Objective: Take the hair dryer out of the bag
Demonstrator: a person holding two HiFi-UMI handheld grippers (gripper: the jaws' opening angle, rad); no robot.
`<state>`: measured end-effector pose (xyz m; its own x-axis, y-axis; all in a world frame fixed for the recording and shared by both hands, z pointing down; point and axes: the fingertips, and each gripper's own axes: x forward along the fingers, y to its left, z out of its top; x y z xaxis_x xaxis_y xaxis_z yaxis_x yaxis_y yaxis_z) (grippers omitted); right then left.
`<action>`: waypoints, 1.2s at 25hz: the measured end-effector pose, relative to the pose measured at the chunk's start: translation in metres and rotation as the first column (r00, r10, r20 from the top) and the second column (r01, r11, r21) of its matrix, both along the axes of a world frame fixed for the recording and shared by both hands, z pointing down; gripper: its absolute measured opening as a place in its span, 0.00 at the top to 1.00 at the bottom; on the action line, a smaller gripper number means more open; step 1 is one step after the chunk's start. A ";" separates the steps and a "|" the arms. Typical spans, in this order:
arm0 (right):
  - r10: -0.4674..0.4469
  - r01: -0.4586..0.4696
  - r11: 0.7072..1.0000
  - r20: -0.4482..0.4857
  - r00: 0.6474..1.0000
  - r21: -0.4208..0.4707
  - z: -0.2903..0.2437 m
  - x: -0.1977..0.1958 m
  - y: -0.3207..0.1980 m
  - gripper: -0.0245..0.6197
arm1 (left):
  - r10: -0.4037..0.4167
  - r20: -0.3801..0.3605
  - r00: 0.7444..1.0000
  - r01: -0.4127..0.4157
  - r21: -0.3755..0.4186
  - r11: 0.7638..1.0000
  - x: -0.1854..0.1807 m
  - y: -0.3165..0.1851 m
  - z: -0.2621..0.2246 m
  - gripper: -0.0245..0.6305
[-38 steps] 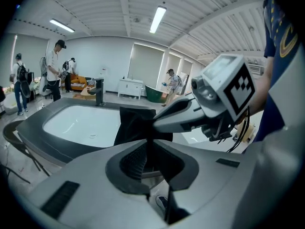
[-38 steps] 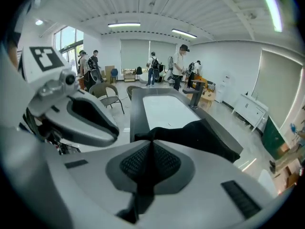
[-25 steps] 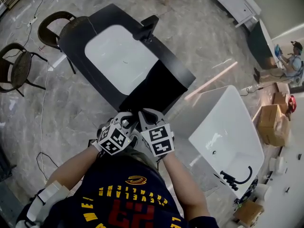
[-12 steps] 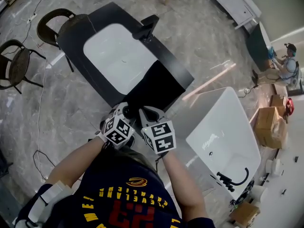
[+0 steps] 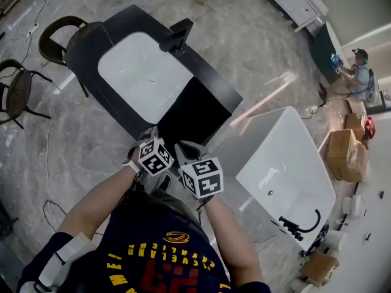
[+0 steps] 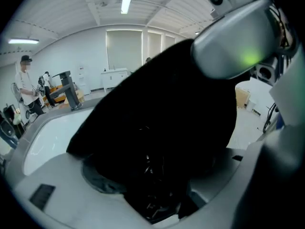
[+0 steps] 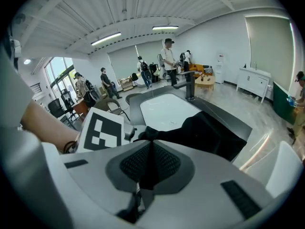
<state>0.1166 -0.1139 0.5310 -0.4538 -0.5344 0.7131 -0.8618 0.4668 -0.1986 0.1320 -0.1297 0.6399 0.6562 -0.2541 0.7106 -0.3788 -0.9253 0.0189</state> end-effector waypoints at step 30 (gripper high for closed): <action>0.126 -0.127 0.992 -0.011 0.992 -0.008 0.014 0.023 -0.007 0.93 | -0.058 0.095 0.994 0.060 -0.024 0.998 -0.014 -0.001 0.021 0.60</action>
<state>0.1395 -0.1205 0.5450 -0.3756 -0.5807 0.7223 -0.9158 0.3522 -0.1930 0.1182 -0.1306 0.6609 0.5707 -0.2704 0.7754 -0.4340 -0.9009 0.0053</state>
